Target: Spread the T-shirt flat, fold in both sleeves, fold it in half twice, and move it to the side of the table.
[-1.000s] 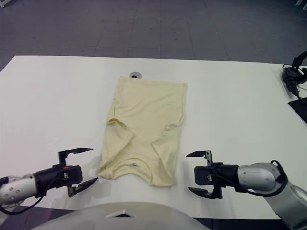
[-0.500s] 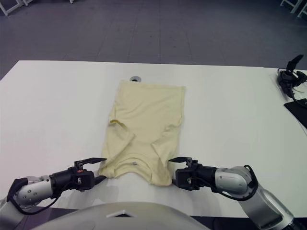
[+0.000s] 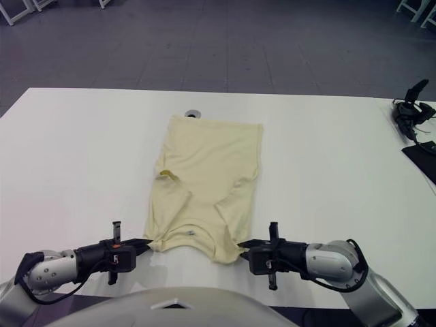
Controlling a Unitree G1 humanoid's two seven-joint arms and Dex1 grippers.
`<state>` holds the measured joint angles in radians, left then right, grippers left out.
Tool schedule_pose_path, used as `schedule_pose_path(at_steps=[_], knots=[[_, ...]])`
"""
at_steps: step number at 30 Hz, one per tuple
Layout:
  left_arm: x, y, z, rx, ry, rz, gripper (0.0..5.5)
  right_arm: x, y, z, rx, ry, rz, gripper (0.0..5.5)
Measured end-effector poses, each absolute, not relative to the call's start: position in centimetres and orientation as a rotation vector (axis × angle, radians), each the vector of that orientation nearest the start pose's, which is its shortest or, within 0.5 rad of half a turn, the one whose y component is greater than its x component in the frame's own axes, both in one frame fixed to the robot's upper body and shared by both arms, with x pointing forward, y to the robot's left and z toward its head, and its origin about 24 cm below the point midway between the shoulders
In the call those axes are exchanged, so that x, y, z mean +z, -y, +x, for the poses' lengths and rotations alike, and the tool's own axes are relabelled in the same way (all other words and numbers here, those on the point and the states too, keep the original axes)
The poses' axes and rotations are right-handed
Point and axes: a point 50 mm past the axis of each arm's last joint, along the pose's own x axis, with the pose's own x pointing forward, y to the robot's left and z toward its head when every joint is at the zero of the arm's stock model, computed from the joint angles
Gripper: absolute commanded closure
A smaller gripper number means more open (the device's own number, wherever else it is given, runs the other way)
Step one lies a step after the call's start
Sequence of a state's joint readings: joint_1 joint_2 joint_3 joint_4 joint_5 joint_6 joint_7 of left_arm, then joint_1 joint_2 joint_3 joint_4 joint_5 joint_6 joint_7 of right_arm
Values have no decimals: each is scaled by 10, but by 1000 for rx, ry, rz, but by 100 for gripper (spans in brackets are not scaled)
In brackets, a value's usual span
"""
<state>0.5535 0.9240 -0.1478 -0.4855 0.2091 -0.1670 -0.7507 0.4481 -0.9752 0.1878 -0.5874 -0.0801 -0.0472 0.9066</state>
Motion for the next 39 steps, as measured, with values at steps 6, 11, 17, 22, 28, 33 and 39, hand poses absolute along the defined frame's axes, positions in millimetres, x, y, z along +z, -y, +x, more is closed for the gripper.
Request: schedule_pose_path(at_steps=[6,11,17,22,28,33,39], knots=[[66,-190,103,-1408,-469,789,550,83,208,128,1501,-560,-791,548],[82,-180,96,-1529,-509,676,550,93,208,120,1592,-691,-669,548],[93,-174,84,-1612,-581,494,550,107,213,110,1689,-870,-546,548],[102,-176,83,-1655,-629,415,550,118,216,111,1721,-963,-451,548],[123,-182,122,-1611,-560,326,550,150,215,170,1604,-789,-444,548],[159,-194,184,-1512,-418,320,550,174,206,225,1557,-627,-424,548],[181,-200,257,-1422,-325,319,550,179,201,283,1470,-569,-433,548]])
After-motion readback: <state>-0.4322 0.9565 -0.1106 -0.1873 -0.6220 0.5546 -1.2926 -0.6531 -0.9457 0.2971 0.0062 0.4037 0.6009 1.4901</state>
